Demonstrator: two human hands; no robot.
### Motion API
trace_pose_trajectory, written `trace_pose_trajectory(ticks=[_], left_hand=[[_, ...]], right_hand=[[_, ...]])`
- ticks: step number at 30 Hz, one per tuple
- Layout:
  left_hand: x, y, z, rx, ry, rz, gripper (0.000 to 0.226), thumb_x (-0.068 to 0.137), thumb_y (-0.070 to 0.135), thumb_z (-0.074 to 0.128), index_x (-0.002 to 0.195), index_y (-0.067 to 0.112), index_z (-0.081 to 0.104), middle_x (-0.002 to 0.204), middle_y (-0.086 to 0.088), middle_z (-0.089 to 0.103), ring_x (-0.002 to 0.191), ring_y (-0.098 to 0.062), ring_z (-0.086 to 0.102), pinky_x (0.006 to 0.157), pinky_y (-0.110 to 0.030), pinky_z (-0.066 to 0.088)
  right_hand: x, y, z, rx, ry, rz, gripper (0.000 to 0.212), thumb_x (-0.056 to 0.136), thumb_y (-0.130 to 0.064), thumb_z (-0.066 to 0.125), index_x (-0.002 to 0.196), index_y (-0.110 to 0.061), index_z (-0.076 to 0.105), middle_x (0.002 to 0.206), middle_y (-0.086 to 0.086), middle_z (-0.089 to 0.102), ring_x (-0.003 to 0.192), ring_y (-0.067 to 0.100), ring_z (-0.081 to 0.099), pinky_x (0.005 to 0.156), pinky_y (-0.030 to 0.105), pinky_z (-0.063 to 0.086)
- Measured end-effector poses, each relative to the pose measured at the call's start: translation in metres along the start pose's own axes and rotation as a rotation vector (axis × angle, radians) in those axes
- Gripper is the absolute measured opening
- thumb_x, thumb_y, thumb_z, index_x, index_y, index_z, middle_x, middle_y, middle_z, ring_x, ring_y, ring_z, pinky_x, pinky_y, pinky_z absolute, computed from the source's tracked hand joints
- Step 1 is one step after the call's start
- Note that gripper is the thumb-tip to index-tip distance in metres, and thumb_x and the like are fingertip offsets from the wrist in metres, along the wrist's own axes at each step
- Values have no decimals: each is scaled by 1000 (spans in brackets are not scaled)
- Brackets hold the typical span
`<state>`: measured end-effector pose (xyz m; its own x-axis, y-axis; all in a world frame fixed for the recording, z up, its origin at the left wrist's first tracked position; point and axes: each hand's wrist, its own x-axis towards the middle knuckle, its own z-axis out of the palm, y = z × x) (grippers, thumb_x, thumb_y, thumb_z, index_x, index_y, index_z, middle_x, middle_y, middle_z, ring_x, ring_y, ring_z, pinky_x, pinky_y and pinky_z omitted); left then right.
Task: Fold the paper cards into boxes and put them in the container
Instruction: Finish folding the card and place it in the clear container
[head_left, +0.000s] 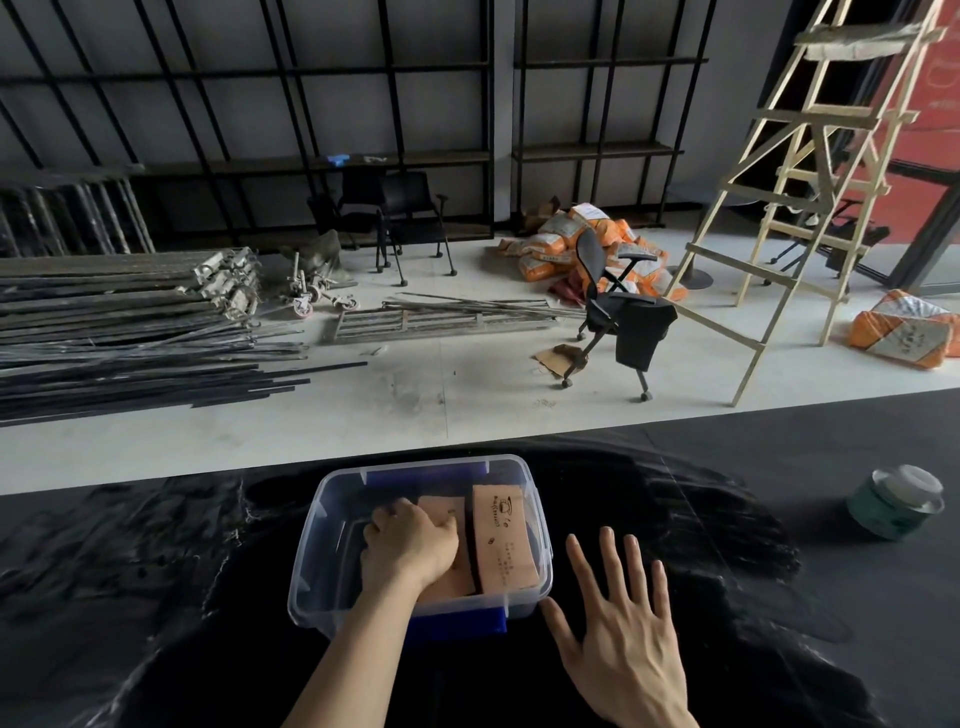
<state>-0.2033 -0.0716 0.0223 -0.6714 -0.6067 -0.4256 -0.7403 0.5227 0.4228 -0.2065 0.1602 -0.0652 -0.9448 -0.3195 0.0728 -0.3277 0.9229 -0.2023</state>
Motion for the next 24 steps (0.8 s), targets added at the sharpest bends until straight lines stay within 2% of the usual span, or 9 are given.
trace_pose_trajectory(ticks=[2, 4, 5, 8, 12, 17, 20, 24], left_hand=[[-3, -2, -2, -46, 20, 20, 54, 101, 43, 53, 142, 8, 49, 137, -13, 63, 118, -30, 65, 96, -41, 56], [-4, -4, -3, -48, 12, 35, 38, 100, 39, 57, 126, 12, 62, 112, -7, 73, 95, -24, 71, 82, -36, 60], [-4, -5, -4, -45, 20, 38, 33, 98, 38, 59, 121, 14, 64, 107, -5, 74, 91, -23, 71, 79, -36, 60], [-4, -8, -4, -21, 30, 66, 31, 94, 30, 64, 124, 21, 65, 109, -2, 75, 90, -22, 71, 73, -34, 59], [-6, -10, -6, -48, 27, 84, 34, 92, 28, 68, 126, 25, 65, 114, 0, 76, 95, -23, 72, 82, -38, 63], [-4, -9, -6, -89, 21, 67, 31, 90, 30, 71, 120, 22, 69, 110, 0, 77, 95, -24, 73, 85, -41, 63], [-10, -5, -10, -67, 11, 85, 29, 94, 39, 67, 115, 19, 68, 110, -3, 76, 97, -24, 72, 82, -36, 60], [-11, -2, -8, -2, 4, 109, 28, 96, 35, 67, 116, 16, 71, 112, -5, 76, 100, -25, 73, 79, -33, 58]], right_hand=[[0, 0, 0, -3, 2, -1, 84, 92, -81, 12, 157, -33, 34, 167, 11, 30, 156, 34, 20, 122, 55, 10], [-1, 0, 0, -2, 3, -5, 84, 92, -81, 11, 158, -33, 33, 167, 11, 29, 156, 34, 19, 123, 55, 10], [0, 0, 0, -2, 2, -4, 84, 92, -81, 11, 158, -33, 33, 168, 11, 29, 156, 34, 18, 123, 55, 9], [0, 0, 0, -4, -1, 1, 84, 92, -81, 12, 158, -33, 33, 167, 11, 29, 156, 34, 19, 123, 55, 10], [-1, 0, -1, -3, 5, -1, 83, 93, -80, 13, 157, -33, 34, 167, 11, 30, 156, 35, 22, 122, 55, 10], [-1, -2, -1, -5, -1, 1, 83, 93, -80, 13, 157, -33, 34, 167, 11, 30, 156, 35, 22, 122, 55, 10], [0, -1, -1, -5, -4, 1, 82, 93, -80, 14, 157, -33, 34, 167, 11, 30, 156, 35, 22, 122, 55, 11], [0, -1, 0, -7, -2, 0, 83, 93, -81, 14, 158, -33, 33, 168, 10, 29, 156, 34, 21, 123, 55, 11]])
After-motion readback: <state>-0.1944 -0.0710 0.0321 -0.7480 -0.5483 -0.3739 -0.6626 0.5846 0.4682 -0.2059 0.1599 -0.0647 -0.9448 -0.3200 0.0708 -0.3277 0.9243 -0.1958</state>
